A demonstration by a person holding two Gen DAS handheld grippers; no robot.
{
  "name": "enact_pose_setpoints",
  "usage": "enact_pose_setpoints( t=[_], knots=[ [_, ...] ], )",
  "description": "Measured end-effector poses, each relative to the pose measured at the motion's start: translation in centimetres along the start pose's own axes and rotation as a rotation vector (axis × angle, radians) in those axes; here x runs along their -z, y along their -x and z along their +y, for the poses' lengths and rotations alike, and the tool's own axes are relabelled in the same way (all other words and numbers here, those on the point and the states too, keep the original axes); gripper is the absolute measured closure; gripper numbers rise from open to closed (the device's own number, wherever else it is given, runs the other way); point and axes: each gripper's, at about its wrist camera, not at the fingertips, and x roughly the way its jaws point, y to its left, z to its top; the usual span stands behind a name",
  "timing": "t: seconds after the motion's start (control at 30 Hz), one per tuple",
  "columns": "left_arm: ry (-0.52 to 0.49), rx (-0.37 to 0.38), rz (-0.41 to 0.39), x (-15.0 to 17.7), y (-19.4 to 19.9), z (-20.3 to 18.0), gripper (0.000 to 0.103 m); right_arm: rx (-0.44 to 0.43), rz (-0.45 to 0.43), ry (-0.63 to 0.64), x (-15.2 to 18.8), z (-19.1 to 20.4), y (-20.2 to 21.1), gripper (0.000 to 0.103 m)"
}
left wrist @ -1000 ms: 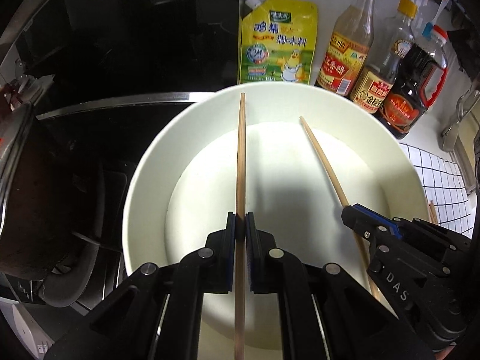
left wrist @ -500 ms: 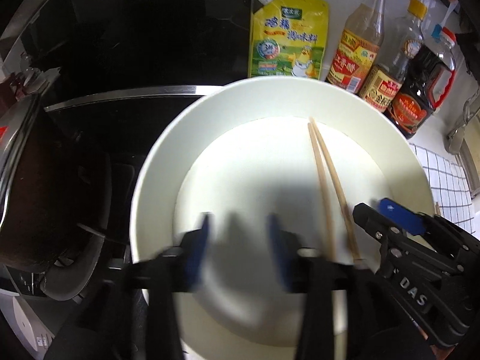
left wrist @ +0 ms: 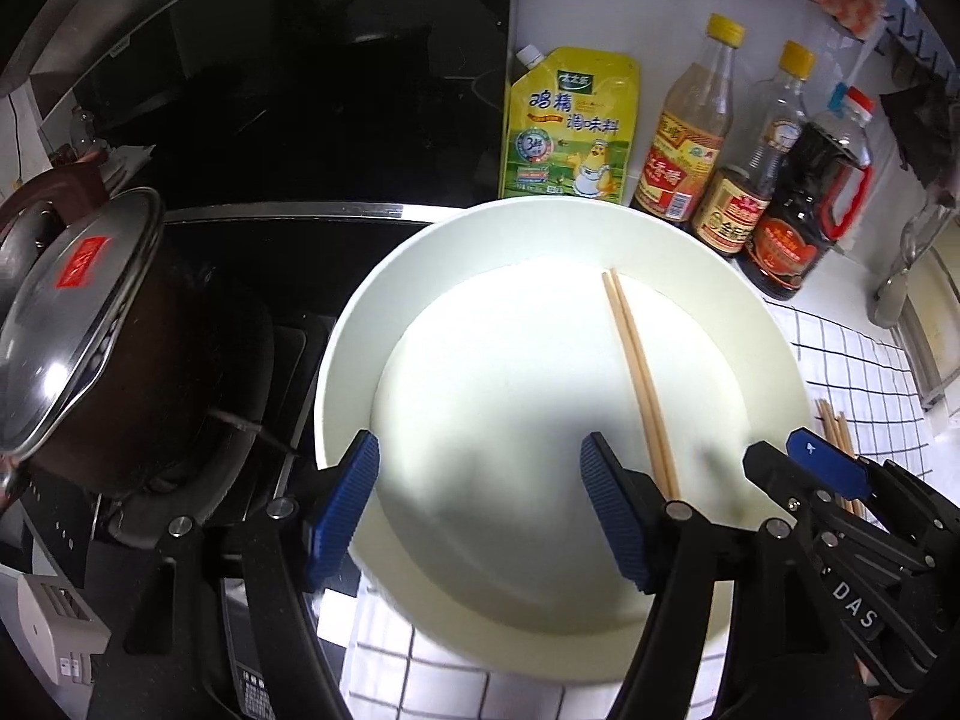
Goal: Organize utensils
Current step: 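Lower the chopstick into the bowl and open the right tool, then move the right tool back over the chopstick pile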
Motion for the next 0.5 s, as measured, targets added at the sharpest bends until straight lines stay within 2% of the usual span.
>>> enact_pose_setpoints(
  t=[0.23,0.5],
  knots=[
    [0.0,0.02,-0.032,2.0,2.8,-2.7,0.03,0.02,-0.018,0.02,2.6,-2.3,3.8,0.055],
    [-0.059,0.08,-0.045,4.4,5.0,-8.6,0.028,0.083,-0.042,0.009,6.2,-7.2,8.3,0.046]
  ],
)
